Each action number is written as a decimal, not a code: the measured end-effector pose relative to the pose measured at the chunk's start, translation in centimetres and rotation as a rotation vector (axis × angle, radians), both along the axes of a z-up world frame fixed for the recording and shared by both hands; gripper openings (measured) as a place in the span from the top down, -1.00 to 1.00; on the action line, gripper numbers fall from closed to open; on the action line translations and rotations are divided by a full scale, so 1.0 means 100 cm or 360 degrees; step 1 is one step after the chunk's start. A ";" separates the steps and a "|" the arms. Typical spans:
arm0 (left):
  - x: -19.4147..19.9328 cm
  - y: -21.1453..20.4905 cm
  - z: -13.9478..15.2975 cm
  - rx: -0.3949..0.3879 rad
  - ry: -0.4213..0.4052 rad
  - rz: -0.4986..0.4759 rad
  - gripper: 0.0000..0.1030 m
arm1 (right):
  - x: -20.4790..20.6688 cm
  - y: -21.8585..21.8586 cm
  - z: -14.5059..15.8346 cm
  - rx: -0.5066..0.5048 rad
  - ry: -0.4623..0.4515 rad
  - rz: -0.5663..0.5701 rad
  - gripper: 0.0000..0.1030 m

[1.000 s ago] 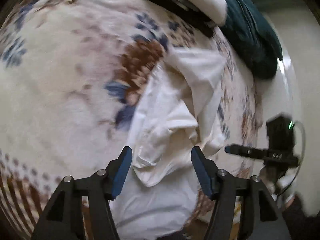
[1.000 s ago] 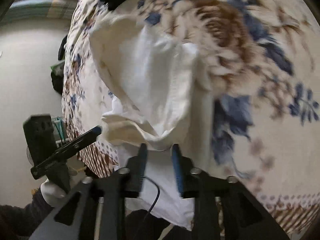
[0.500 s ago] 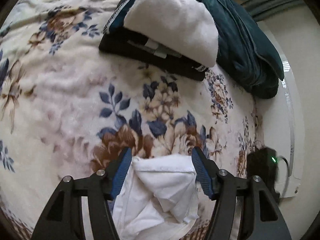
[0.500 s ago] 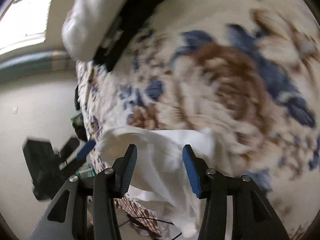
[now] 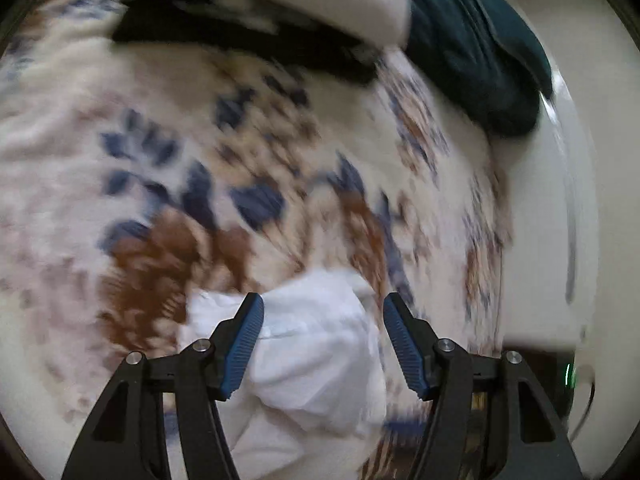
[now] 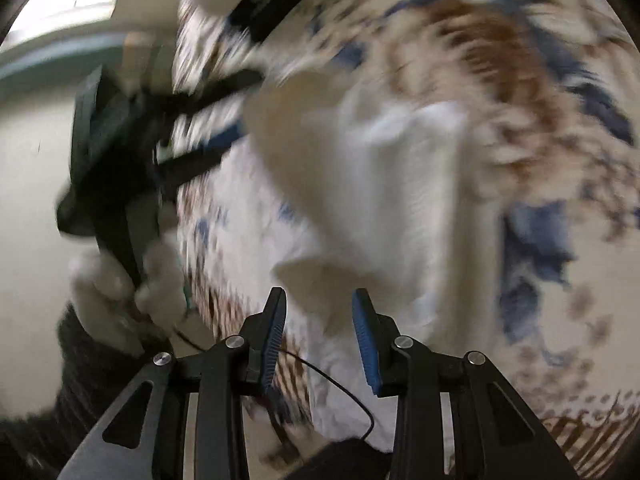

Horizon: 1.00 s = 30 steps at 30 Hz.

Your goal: Fold small clothes

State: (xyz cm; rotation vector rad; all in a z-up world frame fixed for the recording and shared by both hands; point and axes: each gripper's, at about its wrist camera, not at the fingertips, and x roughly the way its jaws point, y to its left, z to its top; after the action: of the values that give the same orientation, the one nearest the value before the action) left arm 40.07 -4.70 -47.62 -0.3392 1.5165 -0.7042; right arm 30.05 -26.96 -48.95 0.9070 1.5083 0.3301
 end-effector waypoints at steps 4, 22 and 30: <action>-0.048 0.004 -0.008 0.0082 -0.0025 -0.0320 -0.16 | -0.001 -0.035 0.003 -0.0048 0.0006 -0.0210 0.23; -0.093 0.078 0.039 0.0184 -0.0161 0.0149 -0.16 | 0.023 0.030 -0.009 -0.0224 -0.0035 0.0094 0.86; -0.069 -0.018 0.051 0.0483 -0.0554 -0.0520 -0.16 | 0.009 0.014 0.017 -0.0407 -0.0091 0.0066 0.10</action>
State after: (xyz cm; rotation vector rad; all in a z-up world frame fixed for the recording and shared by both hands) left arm 33.17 -6.46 -42.52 0.2560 1.3286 -0.7299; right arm 30.91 -25.54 -47.23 0.6592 1.4788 0.1859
